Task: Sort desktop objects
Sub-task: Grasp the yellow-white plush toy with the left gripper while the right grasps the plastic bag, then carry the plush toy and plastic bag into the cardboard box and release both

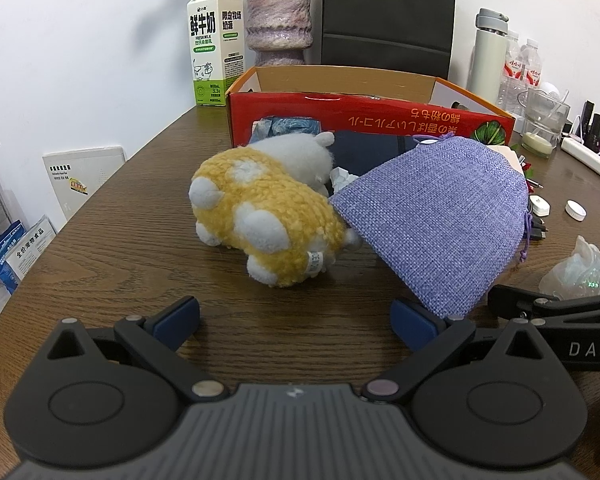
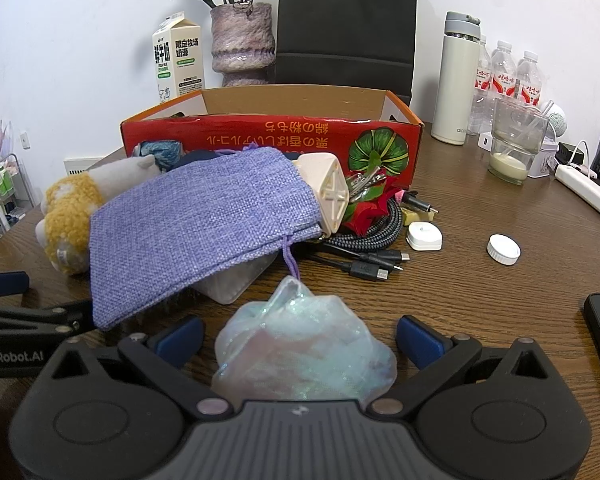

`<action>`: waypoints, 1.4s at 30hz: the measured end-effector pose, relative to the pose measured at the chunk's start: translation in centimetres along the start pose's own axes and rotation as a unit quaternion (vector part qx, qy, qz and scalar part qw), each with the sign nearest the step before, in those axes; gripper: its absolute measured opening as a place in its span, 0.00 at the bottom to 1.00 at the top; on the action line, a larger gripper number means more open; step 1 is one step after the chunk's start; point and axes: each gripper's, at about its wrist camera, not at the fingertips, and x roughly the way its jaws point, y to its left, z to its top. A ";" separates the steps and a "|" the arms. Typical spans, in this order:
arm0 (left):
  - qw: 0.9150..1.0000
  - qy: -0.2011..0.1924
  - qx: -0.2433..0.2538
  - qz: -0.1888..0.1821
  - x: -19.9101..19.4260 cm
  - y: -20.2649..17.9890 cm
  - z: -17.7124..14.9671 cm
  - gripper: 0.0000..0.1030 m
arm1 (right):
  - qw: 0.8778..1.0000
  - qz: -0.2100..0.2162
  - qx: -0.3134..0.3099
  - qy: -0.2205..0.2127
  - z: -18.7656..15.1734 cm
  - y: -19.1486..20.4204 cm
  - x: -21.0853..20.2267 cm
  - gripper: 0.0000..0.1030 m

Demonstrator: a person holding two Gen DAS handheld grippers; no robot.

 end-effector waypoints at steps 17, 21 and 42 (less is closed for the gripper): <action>1.000 -0.002 -0.001 -0.001 -0.1 0.0 0.0 1.00 | 1.000 0.001 -0.001 -0.001 -0.1 0.0 0.0 1.00; 0.999 -0.039 -0.022 -0.019 -1.8 1.0 0.0 1.00 | 1.000 -0.017 -0.012 -0.009 0.1 0.1 -1.2 0.97; 0.988 -0.099 -0.112 -0.040 -1.0 5.2 6.2 0.41 | 0.991 0.052 -0.006 -0.122 4.9 -3.1 -6.6 0.39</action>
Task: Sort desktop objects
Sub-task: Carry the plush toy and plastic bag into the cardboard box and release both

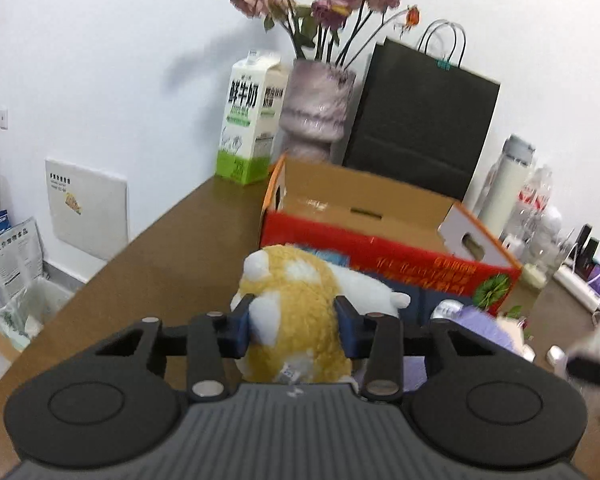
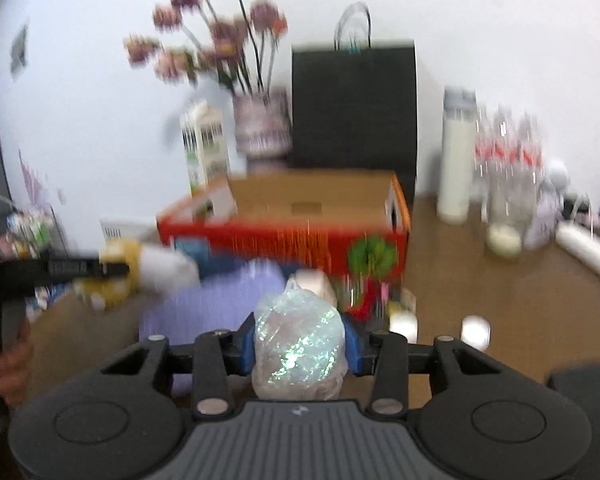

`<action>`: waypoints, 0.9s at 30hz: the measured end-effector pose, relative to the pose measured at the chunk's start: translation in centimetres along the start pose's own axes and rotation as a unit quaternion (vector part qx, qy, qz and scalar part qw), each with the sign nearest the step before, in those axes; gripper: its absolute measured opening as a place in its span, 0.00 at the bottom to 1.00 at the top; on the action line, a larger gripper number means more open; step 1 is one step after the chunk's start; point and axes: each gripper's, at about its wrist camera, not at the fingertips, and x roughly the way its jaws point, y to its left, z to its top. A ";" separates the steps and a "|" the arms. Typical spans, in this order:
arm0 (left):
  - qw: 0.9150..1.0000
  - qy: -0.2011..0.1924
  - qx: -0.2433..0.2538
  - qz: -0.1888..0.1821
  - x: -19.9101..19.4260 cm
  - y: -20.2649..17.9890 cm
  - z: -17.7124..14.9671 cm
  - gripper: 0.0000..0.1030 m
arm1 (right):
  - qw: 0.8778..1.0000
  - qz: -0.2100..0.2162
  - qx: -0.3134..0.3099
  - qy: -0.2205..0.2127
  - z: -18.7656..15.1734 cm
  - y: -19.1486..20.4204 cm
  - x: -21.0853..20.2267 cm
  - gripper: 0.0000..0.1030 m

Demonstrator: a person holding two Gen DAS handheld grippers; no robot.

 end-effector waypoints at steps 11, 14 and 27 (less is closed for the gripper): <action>0.997 -0.053 0.023 -0.057 3.5 -3.3 11.8 0.41 | 0.998 0.010 0.014 -0.058 11.0 -3.8 6.4 0.40; 0.999 -0.023 0.022 -0.025 10.1 -5.7 14.8 0.41 | 0.999 0.014 0.028 -0.011 14.6 -5.3 12.9 0.40; 0.982 0.091 0.122 0.111 26.6 -8.5 14.0 0.56 | 0.977 -0.071 -0.003 0.200 14.4 -7.8 36.0 0.46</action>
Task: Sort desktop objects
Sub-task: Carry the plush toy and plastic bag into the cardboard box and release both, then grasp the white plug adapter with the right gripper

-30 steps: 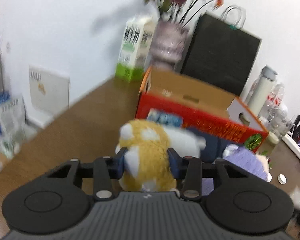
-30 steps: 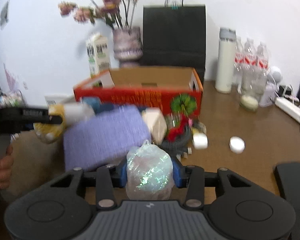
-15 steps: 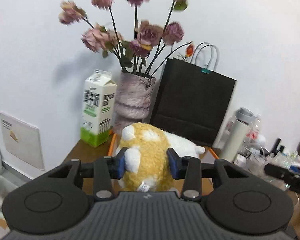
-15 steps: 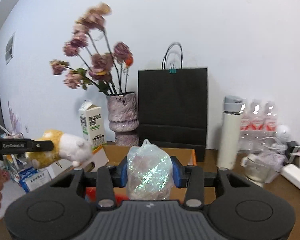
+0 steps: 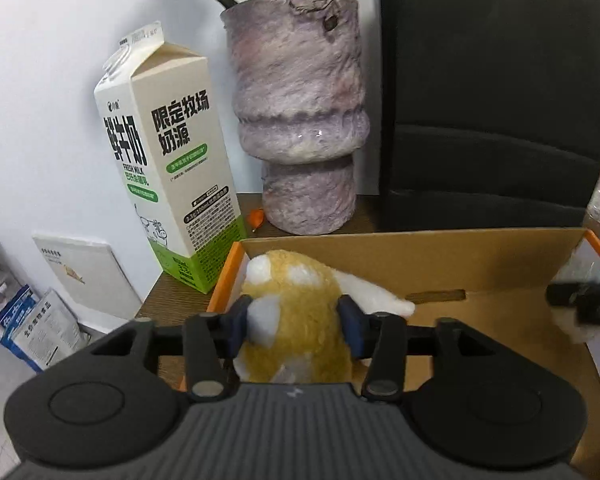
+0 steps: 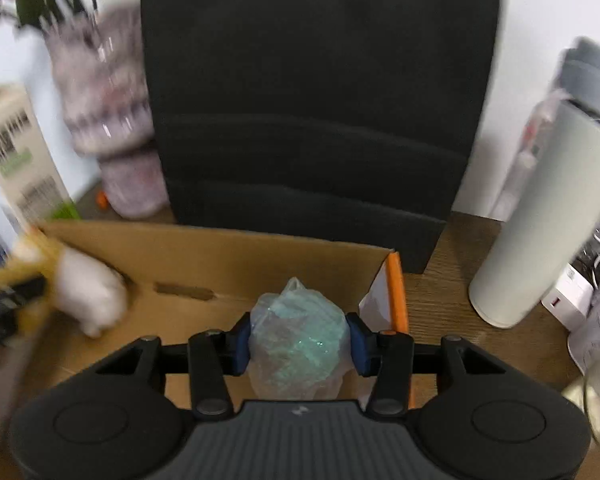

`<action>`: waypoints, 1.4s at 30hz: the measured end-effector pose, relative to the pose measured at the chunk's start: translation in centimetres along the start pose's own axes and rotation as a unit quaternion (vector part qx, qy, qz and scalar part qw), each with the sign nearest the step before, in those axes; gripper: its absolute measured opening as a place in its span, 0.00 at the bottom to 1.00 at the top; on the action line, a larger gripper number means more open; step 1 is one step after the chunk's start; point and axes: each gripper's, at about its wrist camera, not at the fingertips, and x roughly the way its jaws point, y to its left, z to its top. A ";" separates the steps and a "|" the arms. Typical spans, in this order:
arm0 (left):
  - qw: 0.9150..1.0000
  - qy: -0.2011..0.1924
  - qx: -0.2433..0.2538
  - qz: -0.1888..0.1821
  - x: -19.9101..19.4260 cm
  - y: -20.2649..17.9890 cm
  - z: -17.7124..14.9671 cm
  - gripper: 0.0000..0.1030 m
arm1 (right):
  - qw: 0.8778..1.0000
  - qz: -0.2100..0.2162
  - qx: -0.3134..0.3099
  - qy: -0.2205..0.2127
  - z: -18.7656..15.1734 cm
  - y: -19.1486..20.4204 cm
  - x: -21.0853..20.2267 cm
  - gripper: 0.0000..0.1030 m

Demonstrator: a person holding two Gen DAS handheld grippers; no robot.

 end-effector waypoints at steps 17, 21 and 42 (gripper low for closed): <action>0.995 -0.024 -0.058 -0.071 -7.3 3.9 4.3 0.98 | 0.997 -0.011 -0.011 -0.071 1.6 -0.6 -9.0 0.83; 0.994 0.000 -0.063 -0.089 -9.6 4.6 3.3 0.99 | 0.998 0.008 -0.008 -0.069 -0.1 -0.2 -12.2 0.84; 0.986 -0.056 -0.078 -0.135 -24.1 7.3 -20.0 1.00 | 0.985 0.093 0.053 -0.132 -26.1 2.5 -22.7 0.93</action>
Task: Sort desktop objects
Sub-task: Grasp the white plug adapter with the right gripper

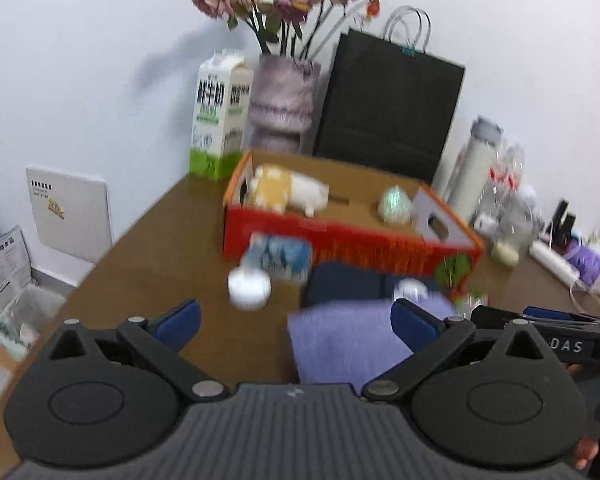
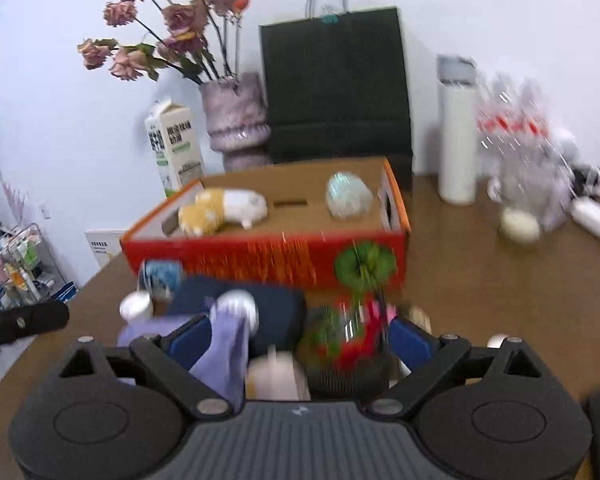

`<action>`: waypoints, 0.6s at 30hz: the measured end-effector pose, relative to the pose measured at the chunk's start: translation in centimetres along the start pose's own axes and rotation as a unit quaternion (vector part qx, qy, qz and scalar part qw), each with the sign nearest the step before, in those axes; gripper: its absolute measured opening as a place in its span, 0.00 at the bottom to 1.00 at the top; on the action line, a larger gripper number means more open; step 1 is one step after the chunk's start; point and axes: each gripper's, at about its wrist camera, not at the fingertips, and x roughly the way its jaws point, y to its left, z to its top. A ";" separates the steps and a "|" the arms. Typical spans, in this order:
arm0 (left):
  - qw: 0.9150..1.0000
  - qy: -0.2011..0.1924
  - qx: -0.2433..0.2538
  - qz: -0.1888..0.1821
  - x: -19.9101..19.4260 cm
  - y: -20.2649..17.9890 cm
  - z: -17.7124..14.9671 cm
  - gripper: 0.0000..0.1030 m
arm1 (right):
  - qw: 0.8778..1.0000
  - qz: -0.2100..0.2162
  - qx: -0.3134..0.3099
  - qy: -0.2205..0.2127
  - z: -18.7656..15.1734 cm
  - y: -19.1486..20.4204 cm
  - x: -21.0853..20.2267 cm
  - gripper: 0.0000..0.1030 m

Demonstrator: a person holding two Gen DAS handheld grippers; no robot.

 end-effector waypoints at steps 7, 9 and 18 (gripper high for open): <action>1.000 0.016 0.021 0.004 -2.5 -0.9 -4.8 1.00 | 0.999 -0.005 -0.047 0.001 -5.0 1.0 -3.2 0.93; 0.999 0.013 0.032 0.000 -3.1 -1.1 -5.7 1.00 | 0.998 -0.019 -0.063 0.002 -6.0 1.1 -3.9 0.93; 0.997 0.025 0.062 -0.031 -1.7 -2.1 -6.3 1.00 | 0.994 -0.045 -0.097 0.007 -6.0 0.7 -3.2 0.86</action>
